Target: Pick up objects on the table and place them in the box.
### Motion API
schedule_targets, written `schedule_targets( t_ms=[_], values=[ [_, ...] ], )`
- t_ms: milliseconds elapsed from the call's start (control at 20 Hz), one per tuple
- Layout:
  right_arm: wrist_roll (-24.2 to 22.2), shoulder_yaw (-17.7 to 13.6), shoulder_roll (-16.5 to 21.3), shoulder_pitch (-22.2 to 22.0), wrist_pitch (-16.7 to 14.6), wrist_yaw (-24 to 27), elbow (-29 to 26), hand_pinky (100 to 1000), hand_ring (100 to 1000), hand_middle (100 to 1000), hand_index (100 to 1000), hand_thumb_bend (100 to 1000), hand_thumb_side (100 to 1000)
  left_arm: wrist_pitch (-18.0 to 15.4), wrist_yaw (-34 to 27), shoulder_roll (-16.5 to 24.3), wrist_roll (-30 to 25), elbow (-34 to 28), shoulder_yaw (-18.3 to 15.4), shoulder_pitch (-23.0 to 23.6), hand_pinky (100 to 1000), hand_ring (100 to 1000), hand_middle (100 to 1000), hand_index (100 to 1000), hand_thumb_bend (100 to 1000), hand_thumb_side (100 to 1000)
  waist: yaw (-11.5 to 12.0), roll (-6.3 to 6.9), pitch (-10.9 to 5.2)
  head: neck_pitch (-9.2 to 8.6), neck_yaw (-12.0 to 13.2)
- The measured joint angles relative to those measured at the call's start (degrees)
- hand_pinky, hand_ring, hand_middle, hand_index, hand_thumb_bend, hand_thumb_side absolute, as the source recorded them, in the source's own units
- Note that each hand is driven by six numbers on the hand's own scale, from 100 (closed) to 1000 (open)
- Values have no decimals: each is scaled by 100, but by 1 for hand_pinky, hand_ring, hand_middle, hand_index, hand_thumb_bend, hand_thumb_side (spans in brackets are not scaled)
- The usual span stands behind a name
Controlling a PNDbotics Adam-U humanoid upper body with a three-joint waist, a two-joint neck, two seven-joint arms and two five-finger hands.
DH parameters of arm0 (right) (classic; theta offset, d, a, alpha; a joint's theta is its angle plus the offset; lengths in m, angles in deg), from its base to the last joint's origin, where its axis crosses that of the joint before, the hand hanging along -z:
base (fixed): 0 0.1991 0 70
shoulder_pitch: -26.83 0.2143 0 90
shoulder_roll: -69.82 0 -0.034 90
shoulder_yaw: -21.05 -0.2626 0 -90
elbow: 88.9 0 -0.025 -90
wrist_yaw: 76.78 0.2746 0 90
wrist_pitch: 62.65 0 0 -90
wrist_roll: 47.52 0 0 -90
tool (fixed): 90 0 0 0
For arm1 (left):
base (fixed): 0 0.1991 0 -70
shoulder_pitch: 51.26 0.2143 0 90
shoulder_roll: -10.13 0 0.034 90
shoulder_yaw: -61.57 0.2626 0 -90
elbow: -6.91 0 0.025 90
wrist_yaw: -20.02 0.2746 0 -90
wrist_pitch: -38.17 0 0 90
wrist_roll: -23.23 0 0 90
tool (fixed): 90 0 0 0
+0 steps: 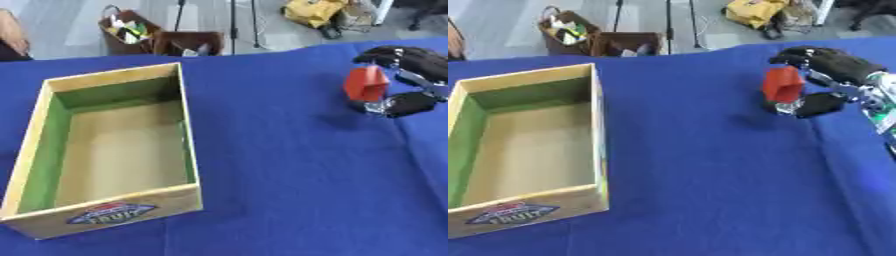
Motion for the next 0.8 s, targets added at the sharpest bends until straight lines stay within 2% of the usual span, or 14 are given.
schedule_targets(
  t_ms=[50, 100, 150, 450, 600, 800],
  values=[
    [18, -6, 19, -9, 18, 2, 0, 838, 940, 893, 1000, 361, 866, 1, 1, 0, -1, 0, 0, 0, 208, 361, 371, 653, 100, 1000, -3, 0, 3, -11, 0],
    [34, -18, 34, -26, 33, 4, 0, 838, 940, 893, 1000, 354, 862, 1, 3, 0, -2, 0, 0, 0, 208, 361, 371, 653, 100, 1000, -4, 0, 8, -28, 0],
    [44, -33, 43, -44, 43, 4, -1, 838, 941, 900, 1000, 287, 811, 1, 4, -1, -3, 0, 0, 0, 207, 361, 371, 653, 100, 1000, -10, 0, 16, -44, 0],
    [-36, -52, 86, -101, 68, 3, -4, 841, 947, 911, 1000, 131, 687, 6, 30, -3, -16, 0, 1, 0, 208, 362, 372, 654, 100, 997, -23, -1, 52, -124, -1],
    [-128, -74, 97, -127, 52, -11, -5, 841, 947, 911, 1000, 145, 640, 9, 47, -5, -38, 0, 1, -2, 208, 361, 372, 654, 100, 996, -30, -9, 68, -151, -2],
    [-220, -76, 98, -130, 30, -57, -7, 842, 950, 915, 1000, 121, 638, 5, 49, -9, -53, 0, 1, -14, 208, 361, 372, 654, 100, 994, -25, -16, 103, -201, -8]
  ],
)
